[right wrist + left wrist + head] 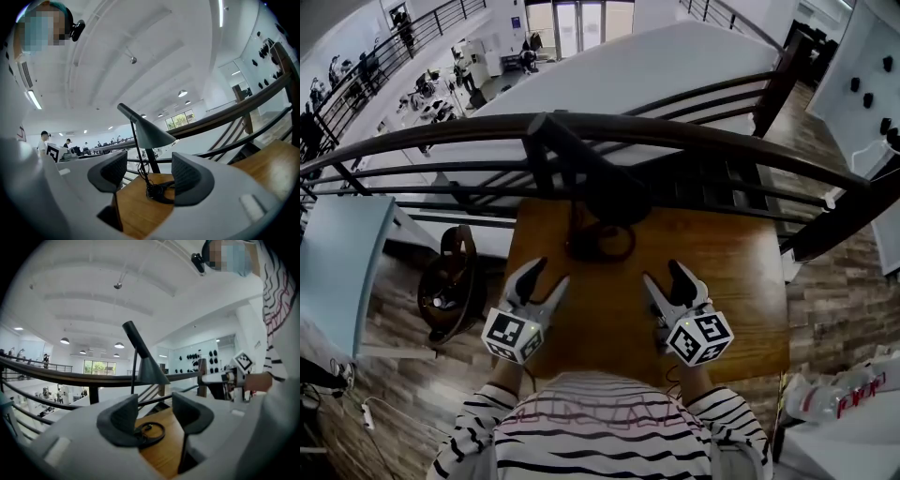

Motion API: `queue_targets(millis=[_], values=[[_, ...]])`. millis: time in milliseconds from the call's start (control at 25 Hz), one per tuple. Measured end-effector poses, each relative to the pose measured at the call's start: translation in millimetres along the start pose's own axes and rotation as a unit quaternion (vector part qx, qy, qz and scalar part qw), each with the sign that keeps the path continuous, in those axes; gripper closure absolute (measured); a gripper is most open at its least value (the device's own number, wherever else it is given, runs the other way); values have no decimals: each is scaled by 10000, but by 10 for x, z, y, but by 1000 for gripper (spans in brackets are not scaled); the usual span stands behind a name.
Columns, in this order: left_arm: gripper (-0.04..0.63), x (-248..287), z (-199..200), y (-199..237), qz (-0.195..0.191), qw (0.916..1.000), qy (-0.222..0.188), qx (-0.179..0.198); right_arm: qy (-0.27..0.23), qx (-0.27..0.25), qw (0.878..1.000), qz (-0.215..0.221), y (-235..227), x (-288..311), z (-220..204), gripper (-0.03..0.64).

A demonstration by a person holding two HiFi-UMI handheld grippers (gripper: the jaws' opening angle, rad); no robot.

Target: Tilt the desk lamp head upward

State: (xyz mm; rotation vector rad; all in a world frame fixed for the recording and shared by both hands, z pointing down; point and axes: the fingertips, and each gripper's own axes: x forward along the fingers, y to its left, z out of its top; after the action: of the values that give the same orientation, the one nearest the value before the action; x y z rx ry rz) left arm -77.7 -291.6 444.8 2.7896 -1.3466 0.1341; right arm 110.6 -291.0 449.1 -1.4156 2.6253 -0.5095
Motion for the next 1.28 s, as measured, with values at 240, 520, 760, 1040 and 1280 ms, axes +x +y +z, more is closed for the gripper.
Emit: queue_targets(millis=[240, 520, 760, 1040, 1280], values=[[382, 411, 14, 299, 129, 9997, 27, 211, -28, -114, 9994, 322, -179, 311, 88, 320], [391, 969, -56, 607, 113, 9992, 165, 351, 94, -156, 9972, 720, -360, 680, 134, 316], [399, 1438, -170, 855, 67, 9983, 387, 432, 236, -136, 9966, 776, -586, 955, 138, 316], [417, 1880, -313, 1043, -54, 9964, 657, 536, 322, -48, 9943, 1015, -700, 1268, 103, 316], [479, 2033, -475, 1153, -77, 9959, 757, 495, 389, -2, 9918, 1219, -708, 1471, 23, 313]])
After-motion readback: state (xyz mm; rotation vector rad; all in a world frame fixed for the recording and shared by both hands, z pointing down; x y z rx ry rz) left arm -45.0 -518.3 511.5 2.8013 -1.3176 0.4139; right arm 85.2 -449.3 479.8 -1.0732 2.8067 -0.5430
